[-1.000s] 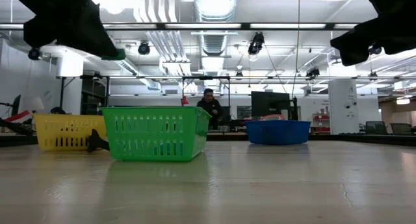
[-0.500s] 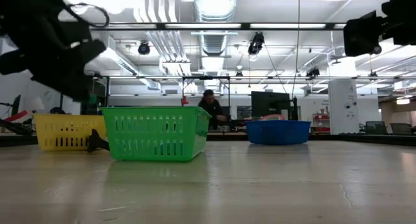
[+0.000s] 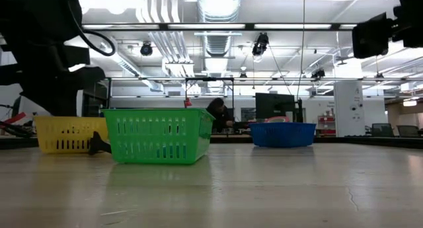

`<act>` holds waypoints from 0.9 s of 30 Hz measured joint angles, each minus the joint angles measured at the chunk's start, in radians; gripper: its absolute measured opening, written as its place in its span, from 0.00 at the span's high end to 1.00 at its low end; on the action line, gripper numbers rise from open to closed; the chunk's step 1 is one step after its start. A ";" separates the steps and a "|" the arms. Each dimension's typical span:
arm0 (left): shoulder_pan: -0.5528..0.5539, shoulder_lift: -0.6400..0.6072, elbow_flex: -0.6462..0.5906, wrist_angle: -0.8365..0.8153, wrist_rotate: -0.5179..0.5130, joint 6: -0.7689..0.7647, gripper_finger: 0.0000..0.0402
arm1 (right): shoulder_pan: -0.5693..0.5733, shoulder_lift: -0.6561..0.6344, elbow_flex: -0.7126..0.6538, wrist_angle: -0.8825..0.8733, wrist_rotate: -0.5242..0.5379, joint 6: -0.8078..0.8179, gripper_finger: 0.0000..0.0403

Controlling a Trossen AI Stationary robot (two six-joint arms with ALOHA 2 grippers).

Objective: Pick and place Stapler, Stapler remover, tape
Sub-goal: Put the green stapler into the yellow bin, then put the black staple remover into the green bin

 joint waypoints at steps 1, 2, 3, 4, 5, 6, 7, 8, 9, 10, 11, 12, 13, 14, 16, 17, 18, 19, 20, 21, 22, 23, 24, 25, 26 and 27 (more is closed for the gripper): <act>0.005 -0.003 0.000 0.002 -0.001 0.000 0.81 | 0.000 0.001 0.000 -0.017 0.000 0.002 0.46; 0.010 -0.005 0.000 0.006 -0.002 0.000 0.80 | 0.000 0.003 0.000 -0.033 0.000 0.003 0.46; 0.014 -0.008 0.000 0.008 -0.003 -0.001 0.80 | 0.000 0.006 0.000 -0.047 0.000 0.003 0.46; 0.016 -0.008 0.000 0.012 -0.005 -0.001 0.80 | 0.000 0.008 0.000 -0.058 0.000 0.003 0.46; 0.019 -0.009 0.000 0.014 -0.010 -0.001 0.79 | 0.000 0.008 -0.001 -0.067 0.000 0.003 0.46; 0.020 -0.009 0.000 0.016 -0.017 -0.001 0.78 | 0.000 0.008 -0.001 -0.077 0.000 0.003 0.46; 0.020 -0.009 0.000 0.018 -0.024 0.000 0.77 | 0.000 0.008 -0.001 -0.084 0.000 0.003 0.46; 0.021 -0.009 0.000 0.022 -0.031 0.006 0.76 | 0.000 0.008 -0.001 -0.088 0.000 0.003 0.46; 0.021 -0.009 0.000 0.025 -0.037 0.019 0.74 | 0.000 0.006 -0.001 -0.094 0.000 0.003 0.46; 0.021 -0.009 0.000 0.031 -0.043 0.035 0.72 | 0.000 0.007 -0.001 -0.098 0.001 0.003 0.46; 0.021 -0.009 0.001 0.034 -0.050 0.055 0.70 | 0.000 0.008 -0.001 -0.099 0.001 0.003 0.46; 0.020 -0.009 0.005 0.034 -0.058 0.070 0.67 | 0.000 0.008 -0.001 -0.100 0.002 0.003 0.46; 0.020 -0.009 0.010 0.035 -0.063 0.085 0.64 | 0.000 0.008 -0.001 -0.099 0.002 0.003 0.46; 0.020 -0.009 0.016 0.035 -0.070 0.102 0.61 | 0.000 0.008 -0.001 -0.099 0.002 0.003 0.46; 0.020 -0.009 0.030 0.033 -0.084 0.120 0.56 | 0.000 0.007 -0.001 -0.099 0.003 0.003 0.46; 0.020 -0.009 0.037 0.033 -0.097 0.125 0.53 | 0.000 0.007 -0.001 -0.099 0.003 0.003 0.46; 0.020 -0.009 0.048 0.032 -0.112 0.153 0.51 | 0.000 0.007 -0.001 -0.099 0.003 0.003 0.46; 0.020 -0.009 0.063 0.037 -0.126 0.202 0.50 | 0.000 0.007 -0.001 -0.099 0.003 0.003 0.46; 0.016 -0.009 0.079 0.053 -0.135 0.268 0.49 | 0.000 0.007 -0.001 -0.099 0.003 0.003 0.46; 0.011 -0.009 0.093 0.079 -0.137 0.352 0.49 | 0.000 0.007 -0.001 -0.099 0.003 0.003 0.46; 0.002 -0.009 0.105 0.111 -0.135 0.446 0.49 | 0.000 0.007 -0.001 -0.099 0.003 0.003 0.46; -0.009 -0.009 0.116 0.159 -0.130 0.550 0.49 | 0.000 0.008 -0.001 -0.099 0.003 0.003 0.46; -0.021 -0.009 0.124 0.219 -0.120 0.658 0.49 | 0.000 0.008 -0.001 -0.099 0.003 0.003 0.46; -0.031 -0.009 0.129 0.287 -0.100 0.768 0.50 | 0.000 0.008 -0.001 -0.099 0.003 0.003 0.46; -0.040 -0.009 0.130 0.349 -0.070 0.871 0.50 | 0.000 0.008 -0.001 -0.099 0.003 0.003 0.46; -0.046 -0.006 0.129 0.402 -0.035 0.965 0.51 | 0.000 0.008 -0.001 -0.099 0.003 0.003 0.46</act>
